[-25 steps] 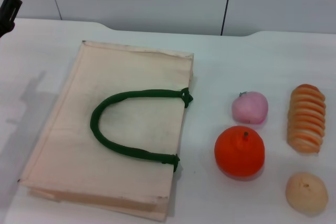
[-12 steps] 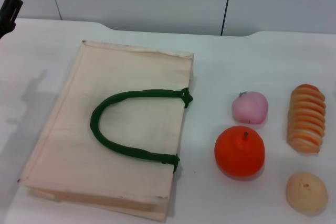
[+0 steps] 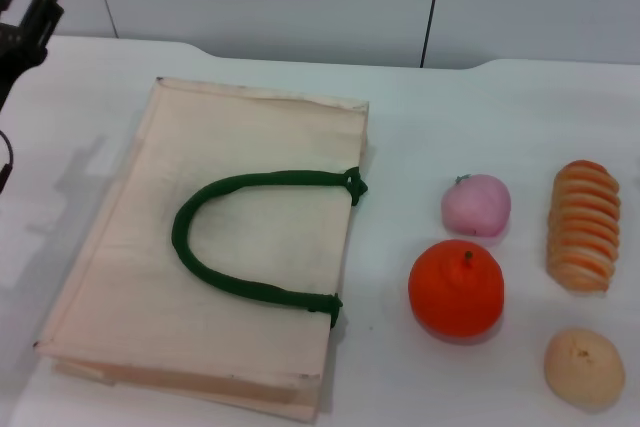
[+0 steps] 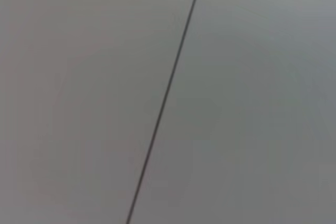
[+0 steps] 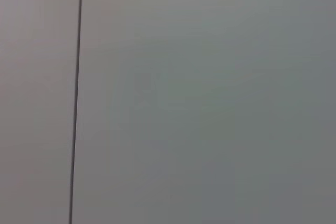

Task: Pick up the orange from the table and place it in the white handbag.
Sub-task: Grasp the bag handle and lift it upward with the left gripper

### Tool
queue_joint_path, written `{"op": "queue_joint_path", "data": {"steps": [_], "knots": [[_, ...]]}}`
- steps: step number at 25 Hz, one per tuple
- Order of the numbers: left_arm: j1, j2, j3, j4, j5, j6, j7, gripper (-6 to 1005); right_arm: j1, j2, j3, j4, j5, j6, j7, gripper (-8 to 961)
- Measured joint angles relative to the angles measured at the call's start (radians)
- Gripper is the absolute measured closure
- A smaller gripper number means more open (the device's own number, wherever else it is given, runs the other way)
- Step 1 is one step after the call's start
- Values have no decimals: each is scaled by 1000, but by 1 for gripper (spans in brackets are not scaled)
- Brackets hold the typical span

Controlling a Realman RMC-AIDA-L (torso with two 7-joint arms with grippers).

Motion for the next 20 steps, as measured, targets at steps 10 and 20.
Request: {"op": "queue_joint_path", "data": {"steps": [10, 20], "knots": [[-32, 2, 0, -166, 171, 1, -319, 285, -8, -14, -78, -24, 0, -14, 206, 151], [-87, 6, 1, -331, 405, 4, -582, 285, -45, -44, -289, -169, -2, -125, 464, 151]]}}
